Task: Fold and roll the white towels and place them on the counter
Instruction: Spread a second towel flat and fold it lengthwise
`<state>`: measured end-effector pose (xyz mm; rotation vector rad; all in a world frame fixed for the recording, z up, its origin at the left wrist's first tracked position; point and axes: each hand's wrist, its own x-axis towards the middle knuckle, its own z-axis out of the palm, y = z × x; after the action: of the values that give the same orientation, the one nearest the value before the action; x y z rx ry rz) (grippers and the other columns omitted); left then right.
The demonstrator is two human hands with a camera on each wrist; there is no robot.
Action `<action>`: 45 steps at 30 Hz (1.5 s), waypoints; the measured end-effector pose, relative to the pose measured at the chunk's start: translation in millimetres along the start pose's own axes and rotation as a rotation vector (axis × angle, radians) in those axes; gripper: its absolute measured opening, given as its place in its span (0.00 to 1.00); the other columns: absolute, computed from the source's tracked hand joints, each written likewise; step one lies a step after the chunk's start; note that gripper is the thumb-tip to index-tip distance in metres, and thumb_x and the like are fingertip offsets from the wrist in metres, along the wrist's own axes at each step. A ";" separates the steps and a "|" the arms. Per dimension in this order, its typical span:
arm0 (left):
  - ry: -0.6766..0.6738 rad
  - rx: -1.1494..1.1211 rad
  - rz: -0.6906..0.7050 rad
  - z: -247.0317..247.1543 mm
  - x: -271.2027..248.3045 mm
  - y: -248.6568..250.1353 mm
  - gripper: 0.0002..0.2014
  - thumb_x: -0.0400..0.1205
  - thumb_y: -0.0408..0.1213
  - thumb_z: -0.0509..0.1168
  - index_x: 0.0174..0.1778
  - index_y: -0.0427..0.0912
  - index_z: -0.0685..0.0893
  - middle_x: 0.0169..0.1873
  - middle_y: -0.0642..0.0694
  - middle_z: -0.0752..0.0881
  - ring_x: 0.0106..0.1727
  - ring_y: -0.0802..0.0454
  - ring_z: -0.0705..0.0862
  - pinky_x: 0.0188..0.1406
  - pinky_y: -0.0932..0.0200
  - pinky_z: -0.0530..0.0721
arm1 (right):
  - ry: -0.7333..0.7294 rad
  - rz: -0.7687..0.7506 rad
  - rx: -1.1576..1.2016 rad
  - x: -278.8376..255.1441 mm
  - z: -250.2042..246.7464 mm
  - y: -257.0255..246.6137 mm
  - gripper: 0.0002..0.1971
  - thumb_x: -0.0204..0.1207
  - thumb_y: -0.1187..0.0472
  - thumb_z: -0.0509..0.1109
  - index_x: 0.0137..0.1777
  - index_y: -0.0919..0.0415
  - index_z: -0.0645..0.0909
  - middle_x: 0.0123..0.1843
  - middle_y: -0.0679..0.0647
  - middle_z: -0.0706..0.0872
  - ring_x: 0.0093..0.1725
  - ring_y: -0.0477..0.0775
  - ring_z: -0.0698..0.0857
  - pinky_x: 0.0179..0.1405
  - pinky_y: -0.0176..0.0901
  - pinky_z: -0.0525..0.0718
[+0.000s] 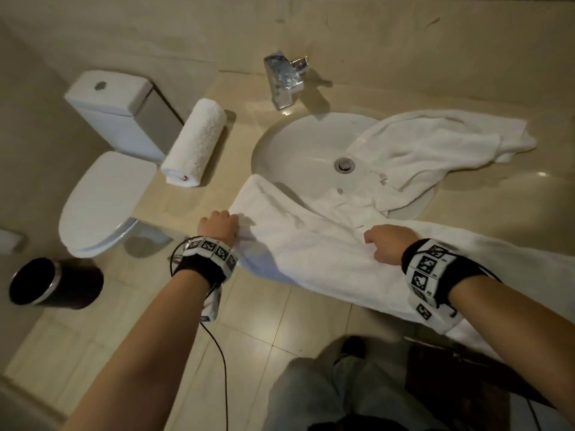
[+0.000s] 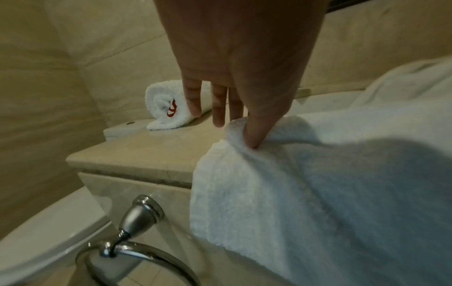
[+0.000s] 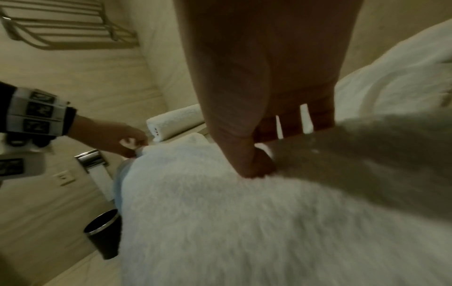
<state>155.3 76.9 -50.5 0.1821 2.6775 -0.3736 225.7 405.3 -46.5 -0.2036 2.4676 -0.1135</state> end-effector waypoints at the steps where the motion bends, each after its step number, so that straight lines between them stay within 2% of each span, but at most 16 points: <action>1: 0.024 0.004 0.006 1.0 -1.6 -0.9 0.15 0.83 0.37 0.56 0.66 0.43 0.75 0.65 0.42 0.76 0.68 0.42 0.72 0.64 0.47 0.72 | -0.019 0.001 -0.056 0.6 -3.0 -3.2 0.17 0.78 0.64 0.59 0.66 0.57 0.75 0.67 0.55 0.78 0.67 0.57 0.77 0.63 0.44 0.73; 6: 0.210 -0.327 0.128 -10.9 -4.1 -7.4 0.11 0.76 0.37 0.65 0.53 0.40 0.83 0.59 0.42 0.83 0.73 0.44 0.69 0.75 0.47 0.58 | 0.078 -0.059 -0.040 17.5 -23.9 -37.8 0.18 0.77 0.61 0.61 0.67 0.59 0.70 0.67 0.59 0.74 0.67 0.61 0.73 0.63 0.52 0.72; 8: 0.192 -0.423 0.217 -25.8 -4.5 -5.0 0.09 0.75 0.35 0.66 0.50 0.38 0.83 0.50 0.40 0.86 0.61 0.43 0.79 0.74 0.48 0.62 | 0.160 -0.154 0.178 28.2 -30.3 -59.9 0.22 0.77 0.61 0.64 0.71 0.60 0.67 0.70 0.58 0.72 0.69 0.60 0.70 0.64 0.51 0.72; 10: 0.166 -0.511 0.290 -41.0 -4.0 -4.7 0.09 0.75 0.34 0.68 0.50 0.38 0.84 0.39 0.43 0.85 0.48 0.41 0.82 0.57 0.59 0.74 | 0.193 -0.235 0.389 40.1 -36.7 -87.6 0.27 0.76 0.60 0.67 0.75 0.60 0.65 0.73 0.56 0.70 0.73 0.57 0.68 0.68 0.47 0.70; 12: 0.151 -0.570 0.366 -51.3 -1.1 -6.3 0.10 0.73 0.34 0.71 0.50 0.39 0.85 0.28 0.50 0.79 0.39 0.43 0.81 0.40 0.64 0.69 | 0.182 -0.271 0.528 50.6 -41.4 -112.8 0.31 0.76 0.58 0.69 0.77 0.60 0.63 0.75 0.56 0.70 0.75 0.56 0.67 0.71 0.45 0.68; 15: 0.129 -0.637 0.428 -58.7 10.7 -16.1 0.10 0.74 0.34 0.72 0.50 0.39 0.86 0.22 0.56 0.72 0.34 0.51 0.73 0.35 0.65 0.65 | 0.142 -0.246 0.689 72.0 -46.7 -141.5 0.32 0.75 0.56 0.72 0.76 0.62 0.66 0.71 0.57 0.75 0.70 0.55 0.73 0.67 0.43 0.71; 17: 0.116 -0.684 0.431 -57.3 20.1 -21.4 0.10 0.74 0.36 0.72 0.50 0.40 0.86 0.25 0.51 0.74 0.34 0.52 0.73 0.35 0.64 0.65 | 0.150 -0.207 0.770 81.2 -45.5 -148.1 0.23 0.73 0.57 0.74 0.66 0.62 0.76 0.58 0.55 0.81 0.59 0.53 0.80 0.59 0.42 0.76; 19: 0.060 -0.733 0.456 -52.5 31.2 -27.1 0.07 0.74 0.36 0.72 0.46 0.41 0.87 0.29 0.47 0.78 0.31 0.54 0.73 0.35 0.63 0.67 | 0.172 -0.179 0.836 89.6 -46.1 -151.9 0.07 0.72 0.61 0.74 0.43 0.61 0.79 0.40 0.52 0.79 0.41 0.49 0.79 0.45 0.34 0.75; 22: -0.039 -0.970 0.434 -42.2 54.5 -38.0 0.05 0.79 0.34 0.67 0.39 0.46 0.85 0.30 0.50 0.83 0.31 0.61 0.77 0.39 0.63 0.74 | 0.133 -0.172 0.879 96.3 -51.5 -154.9 0.19 0.71 0.72 0.69 0.28 0.57 0.64 0.27 0.48 0.65 0.28 0.46 0.65 0.30 0.34 0.64; 25: 0.024 -0.725 0.425 -32.8 78.2 -42.3 0.10 0.82 0.32 0.59 0.53 0.43 0.85 0.48 0.43 0.87 0.50 0.49 0.83 0.51 0.59 0.76 | 0.094 -0.147 0.856 101.2 -54.2 -152.2 0.19 0.67 0.79 0.62 0.28 0.55 0.61 0.27 0.47 0.63 0.28 0.46 0.63 0.29 0.36 0.61; 29: 0.078 -0.084 0.648 -16.6 82.5 -30.3 0.24 0.84 0.39 0.55 0.79 0.49 0.63 0.79 0.50 0.64 0.79 0.49 0.63 0.74 0.52 0.62 | 0.062 0.029 0.865 108.6 -53.4 -151.6 0.14 0.72 0.75 0.59 0.42 0.53 0.72 0.39 0.50 0.76 0.37 0.49 0.73 0.32 0.37 0.69; 31: 0.009 -0.031 0.683 -7.3 81.4 -31.0 0.28 0.86 0.40 0.51 0.82 0.49 0.51 0.83 0.52 0.51 0.83 0.52 0.52 0.79 0.51 0.54 | -0.005 0.098 0.833 108.8 -56.6 -154.2 0.13 0.78 0.62 0.64 0.62 0.57 0.76 0.58 0.52 0.81 0.55 0.52 0.79 0.48 0.37 0.76; 34: -0.015 0.048 0.679 3.2 75.4 -42.5 0.30 0.86 0.40 0.48 0.83 0.47 0.41 0.83 0.50 0.42 0.84 0.52 0.46 0.80 0.49 0.50 | -0.086 0.102 0.703 104.8 -62.5 -157.9 0.31 0.78 0.47 0.66 0.77 0.62 0.68 0.78 0.55 0.70 0.77 0.54 0.69 0.72 0.41 0.66; 38: -0.013 0.097 0.678 11.0 63.5 -60.5 0.31 0.86 0.42 0.48 0.83 0.45 0.42 0.83 0.48 0.42 0.83 0.50 0.49 0.79 0.49 0.52 | -0.044 -0.029 0.605 103.0 -70.8 -166.9 0.19 0.81 0.53 0.65 0.69 0.60 0.78 0.71 0.52 0.79 0.71 0.51 0.76 0.68 0.40 0.68; 41: 0.010 0.139 0.672 16.0 52.9 -77.3 0.31 0.84 0.43 0.51 0.83 0.43 0.48 0.83 0.48 0.46 0.82 0.48 0.54 0.76 0.49 0.57 | 0.046 -0.181 0.668 107.2 -78.3 -180.3 0.07 0.80 0.62 0.67 0.41 0.62 0.81 0.39 0.44 0.79 0.44 0.49 0.78 0.50 0.38 0.70; 45: 0.027 0.110 0.681 24.2 44.9 -95.3 0.28 0.84 0.47 0.52 0.80 0.46 0.59 0.82 0.49 0.57 0.76 0.45 0.65 0.67 0.52 0.64 | 0.109 -0.235 0.750 122.9 -89.0 -198.0 0.12 0.82 0.62 0.64 0.59 0.68 0.81 0.54 0.50 0.83 0.56 0.48 0.79 0.53 0.37 0.71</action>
<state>106.9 -17.9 -68.8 1.0921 2.4261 -0.2923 98.6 191.7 -25.0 -0.1568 2.3156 -1.1435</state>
